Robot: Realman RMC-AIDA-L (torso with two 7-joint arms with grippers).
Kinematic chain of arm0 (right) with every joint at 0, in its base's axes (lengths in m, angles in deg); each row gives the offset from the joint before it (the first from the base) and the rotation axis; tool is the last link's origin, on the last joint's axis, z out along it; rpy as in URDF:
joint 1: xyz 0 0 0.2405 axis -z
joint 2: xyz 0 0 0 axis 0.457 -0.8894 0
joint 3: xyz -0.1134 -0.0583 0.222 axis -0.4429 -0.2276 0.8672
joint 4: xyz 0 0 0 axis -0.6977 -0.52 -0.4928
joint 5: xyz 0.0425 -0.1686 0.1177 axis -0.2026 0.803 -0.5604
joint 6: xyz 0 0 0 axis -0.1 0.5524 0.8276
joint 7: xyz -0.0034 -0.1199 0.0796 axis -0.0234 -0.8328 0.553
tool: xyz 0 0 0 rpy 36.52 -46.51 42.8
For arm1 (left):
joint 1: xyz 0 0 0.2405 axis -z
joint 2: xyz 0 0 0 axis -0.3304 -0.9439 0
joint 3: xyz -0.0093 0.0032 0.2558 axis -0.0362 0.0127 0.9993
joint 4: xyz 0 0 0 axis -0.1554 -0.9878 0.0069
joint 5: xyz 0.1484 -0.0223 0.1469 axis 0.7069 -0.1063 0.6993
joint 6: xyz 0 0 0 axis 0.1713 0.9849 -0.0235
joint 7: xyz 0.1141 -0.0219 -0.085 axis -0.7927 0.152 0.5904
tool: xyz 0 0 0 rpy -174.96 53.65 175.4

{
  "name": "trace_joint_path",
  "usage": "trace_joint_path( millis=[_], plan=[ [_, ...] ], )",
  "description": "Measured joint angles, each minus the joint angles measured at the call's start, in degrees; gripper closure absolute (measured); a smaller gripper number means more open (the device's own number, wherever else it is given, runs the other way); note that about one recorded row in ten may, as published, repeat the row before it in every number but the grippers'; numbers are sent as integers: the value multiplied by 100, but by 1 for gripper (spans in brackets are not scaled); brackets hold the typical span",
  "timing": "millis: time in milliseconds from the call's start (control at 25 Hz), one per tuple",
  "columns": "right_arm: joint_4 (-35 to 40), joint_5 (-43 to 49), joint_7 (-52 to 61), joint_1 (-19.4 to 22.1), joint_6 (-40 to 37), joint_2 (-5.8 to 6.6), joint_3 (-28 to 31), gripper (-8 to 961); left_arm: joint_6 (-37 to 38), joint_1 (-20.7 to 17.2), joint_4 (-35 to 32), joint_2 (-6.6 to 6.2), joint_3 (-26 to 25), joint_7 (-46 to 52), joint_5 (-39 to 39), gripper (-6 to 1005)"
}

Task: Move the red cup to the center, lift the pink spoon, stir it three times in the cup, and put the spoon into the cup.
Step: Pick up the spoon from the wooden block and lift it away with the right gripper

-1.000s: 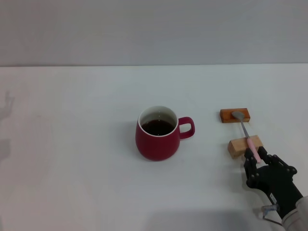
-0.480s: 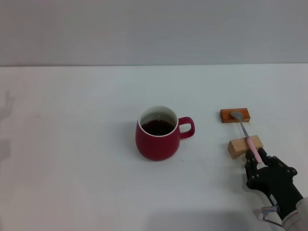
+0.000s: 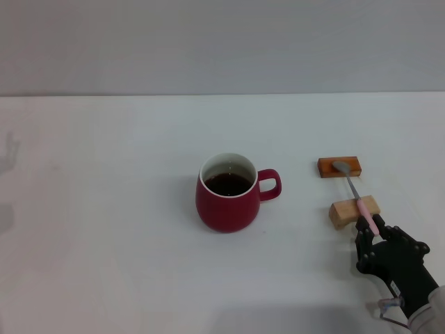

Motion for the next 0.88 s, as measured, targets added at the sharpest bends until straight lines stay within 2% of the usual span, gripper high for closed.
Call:
trace_joint_path(
  millis=[880],
  plan=[
    [2, -6, 0, 7, -41, 0, 0, 787, 28, -11, 0, -9, 0, 0, 0, 152]
  ],
)
